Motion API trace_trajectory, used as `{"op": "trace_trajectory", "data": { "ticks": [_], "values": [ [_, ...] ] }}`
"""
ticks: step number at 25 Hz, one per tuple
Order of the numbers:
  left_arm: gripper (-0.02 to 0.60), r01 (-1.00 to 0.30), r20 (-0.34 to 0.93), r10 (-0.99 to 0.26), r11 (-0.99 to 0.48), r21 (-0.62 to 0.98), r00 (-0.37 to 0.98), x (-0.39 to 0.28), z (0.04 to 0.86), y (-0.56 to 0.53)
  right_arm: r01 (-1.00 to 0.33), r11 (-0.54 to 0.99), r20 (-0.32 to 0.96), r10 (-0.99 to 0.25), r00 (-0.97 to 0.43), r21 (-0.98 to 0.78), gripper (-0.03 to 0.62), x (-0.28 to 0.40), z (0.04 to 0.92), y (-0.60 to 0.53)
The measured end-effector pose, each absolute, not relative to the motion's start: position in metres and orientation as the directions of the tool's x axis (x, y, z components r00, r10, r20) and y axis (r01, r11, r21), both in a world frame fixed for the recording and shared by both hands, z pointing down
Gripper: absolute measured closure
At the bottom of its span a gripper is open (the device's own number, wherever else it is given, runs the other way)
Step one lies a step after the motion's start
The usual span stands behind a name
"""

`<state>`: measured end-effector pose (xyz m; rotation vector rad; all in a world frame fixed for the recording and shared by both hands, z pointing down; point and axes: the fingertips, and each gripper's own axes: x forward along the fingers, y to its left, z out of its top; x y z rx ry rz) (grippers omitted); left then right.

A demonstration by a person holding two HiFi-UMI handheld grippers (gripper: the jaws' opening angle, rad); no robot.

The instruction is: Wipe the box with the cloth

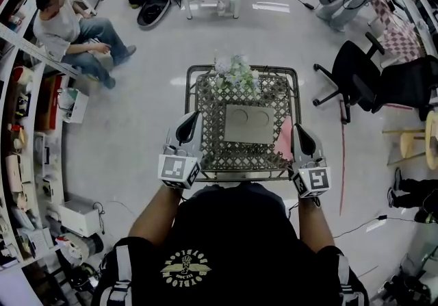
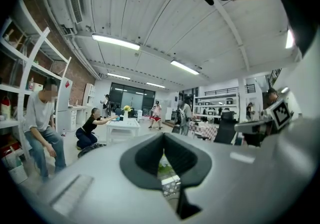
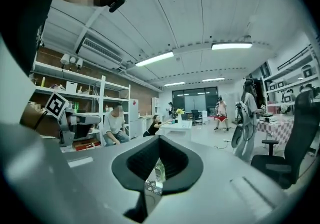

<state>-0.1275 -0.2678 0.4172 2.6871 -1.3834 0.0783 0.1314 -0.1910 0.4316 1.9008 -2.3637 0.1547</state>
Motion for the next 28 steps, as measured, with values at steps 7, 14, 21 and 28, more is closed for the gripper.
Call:
{"op": "trace_trajectory", "data": {
  "ticks": [7, 14, 21, 28],
  "values": [
    [0.581, -0.816, 0.104, -0.81, -0.573, 0.075, 0.578, -0.132, 0.414, -0.264, -0.965, 0.26, 0.131, -0.958, -0.256, 0.022, 0.588, 0.12, 0.424, -0.192],
    [0.581, -0.823, 0.094, -0.818, -0.563, 0.072, 0.567, -0.131, 0.411, -0.26, -0.961, 0.275, 0.124, -0.955, -0.269, 0.033, 0.588, 0.123, 0.419, -0.194],
    [0.581, -0.834, 0.101, -0.828, -0.547, 0.072, 0.552, -0.131, 0.409, -0.257, -0.957, 0.289, 0.138, -0.95, -0.282, 0.036, 0.588, 0.124, 0.418, -0.195],
    [0.581, -0.844, 0.105, -0.837, -0.532, 0.064, 0.536, -0.128, 0.412, -0.253, -0.954, 0.299, 0.143, -0.945, -0.293, 0.02, 0.588, 0.129, 0.424, -0.195]
  ]
}}
